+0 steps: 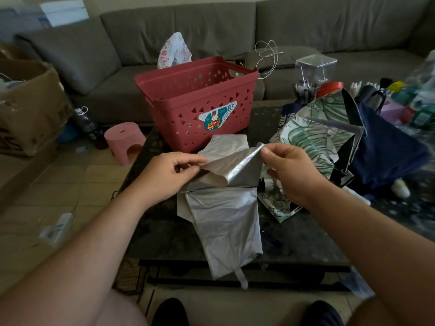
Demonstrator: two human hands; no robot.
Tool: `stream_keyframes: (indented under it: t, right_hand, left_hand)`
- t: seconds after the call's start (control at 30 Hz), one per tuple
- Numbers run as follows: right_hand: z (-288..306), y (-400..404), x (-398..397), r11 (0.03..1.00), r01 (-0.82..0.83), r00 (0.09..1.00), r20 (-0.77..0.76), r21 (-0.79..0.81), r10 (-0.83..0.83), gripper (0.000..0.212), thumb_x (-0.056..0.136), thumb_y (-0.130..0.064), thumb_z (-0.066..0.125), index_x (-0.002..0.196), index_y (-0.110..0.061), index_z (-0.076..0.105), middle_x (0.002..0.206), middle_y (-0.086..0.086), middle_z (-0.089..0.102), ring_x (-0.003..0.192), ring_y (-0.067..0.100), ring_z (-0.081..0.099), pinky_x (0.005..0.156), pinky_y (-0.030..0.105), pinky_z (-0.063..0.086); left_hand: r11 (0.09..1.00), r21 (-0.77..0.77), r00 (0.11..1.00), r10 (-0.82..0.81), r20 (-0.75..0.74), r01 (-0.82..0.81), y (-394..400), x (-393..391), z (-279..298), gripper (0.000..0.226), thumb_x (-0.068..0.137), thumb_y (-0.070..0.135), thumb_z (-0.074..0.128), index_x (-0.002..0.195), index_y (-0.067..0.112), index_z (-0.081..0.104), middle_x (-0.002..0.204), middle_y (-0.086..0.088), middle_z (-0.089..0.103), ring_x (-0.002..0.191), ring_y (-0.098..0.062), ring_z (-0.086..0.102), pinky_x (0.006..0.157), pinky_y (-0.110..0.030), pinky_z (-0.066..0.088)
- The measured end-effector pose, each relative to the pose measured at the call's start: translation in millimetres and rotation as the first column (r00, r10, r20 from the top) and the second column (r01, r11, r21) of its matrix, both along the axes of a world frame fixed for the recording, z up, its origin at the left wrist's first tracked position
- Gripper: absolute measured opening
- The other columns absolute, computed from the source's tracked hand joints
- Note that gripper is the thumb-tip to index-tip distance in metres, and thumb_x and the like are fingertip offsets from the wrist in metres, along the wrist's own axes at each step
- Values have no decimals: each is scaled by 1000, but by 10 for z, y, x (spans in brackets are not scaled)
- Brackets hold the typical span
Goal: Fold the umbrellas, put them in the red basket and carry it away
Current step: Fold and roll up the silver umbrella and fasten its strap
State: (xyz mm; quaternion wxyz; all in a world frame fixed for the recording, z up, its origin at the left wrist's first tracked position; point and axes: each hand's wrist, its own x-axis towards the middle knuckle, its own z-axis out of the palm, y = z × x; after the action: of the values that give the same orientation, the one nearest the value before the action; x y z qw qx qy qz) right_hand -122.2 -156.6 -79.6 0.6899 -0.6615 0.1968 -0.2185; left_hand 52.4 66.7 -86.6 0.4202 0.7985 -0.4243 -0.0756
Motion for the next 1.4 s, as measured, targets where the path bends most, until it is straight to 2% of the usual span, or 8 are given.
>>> stream_keyframes:
  t: [0.13, 0.27, 0.43, 0.67, 0.8, 1.03, 1.23, 1.4]
  right_hand:
    - [41, 44, 37, 999, -31, 999, -29, 22, 32, 24, 105, -19, 58, 86, -21, 72, 79, -15, 74, 79, -3, 67, 83, 27, 51]
    - [52, 83, 72, 1000, -5, 999, 38, 11, 5, 20, 102, -11, 63, 83, -15, 66, 68, -15, 68, 64, -7, 62, 61, 12, 49]
    - [26, 44, 95, 996, 88, 993, 85, -25, -85, 21, 99, -11, 69, 78, -10, 63, 54, -15, 58, 45, -3, 49, 48, 10, 40]
    - [8, 55, 137, 995, 61, 990, 133, -74, -51, 24, 88, -5, 80, 69, -11, 65, 110, 1, 74, 91, 5, 73, 82, 21, 57]
    - [19, 90, 95, 993, -30, 992, 121, -117, 44, 17, 75, -11, 85, 70, -13, 69, 108, 7, 78, 100, 15, 74, 88, 28, 61]
    - [-5, -4, 54, 998, -57, 985, 159, -27, 61, 17, 65, -11, 85, 67, -12, 68, 94, 9, 78, 90, 20, 74, 88, 34, 61]
    - [2, -33, 49, 996, -55, 992, 114, -69, 62, 16, 68, -20, 85, 75, -14, 71, 116, 7, 73, 95, 13, 72, 94, 34, 59]
    - [33, -14, 43, 948, -96, 992, 47, -303, 115, 30, 77, -4, 88, 90, -15, 63, 115, -3, 76, 95, 10, 72, 84, 30, 60]
  left_hand:
    - [996, 90, 985, -43, 165, 28, -47, -39, -56, 47, 91, 25, 81, 131, 46, 70, 120, 27, 70, 104, 9, 64, 87, -8, 44]
    - [993, 101, 947, 26, 319, -61, -52, 31, -114, 46, 88, 14, 80, 128, 35, 75, 113, 12, 75, 103, -5, 69, 88, -13, 49]
    - [972, 60, 948, 206, 244, -226, -30, 25, -67, 27, 91, 14, 79, 110, 32, 81, 94, 20, 73, 83, 12, 62, 77, 2, 38]
    - [997, -32, 951, 72, 300, -65, -44, -130, 14, 54, 80, 17, 85, 130, 34, 72, 117, 9, 64, 106, -1, 63, 96, -16, 47]
    - [985, -171, 934, 52, 352, 9, -104, -233, 105, 45, 80, 7, 88, 121, 26, 78, 117, 7, 66, 110, -2, 63, 98, -15, 47]
    - [953, -287, 982, 137, 130, -95, -130, -226, 137, 52, 83, -5, 83, 96, 45, 77, 106, 12, 65, 102, -3, 63, 89, -12, 48]
    - [933, -346, 989, 127, 74, -94, -136, -187, 144, 46, 80, 2, 88, 93, 44, 79, 104, 6, 68, 101, -10, 67, 93, -23, 53]
    - [950, -307, 995, 82, 52, -62, -137, -227, 151, 35, 83, 6, 87, 96, 37, 80, 102, 11, 77, 102, -10, 72, 94, -31, 58]
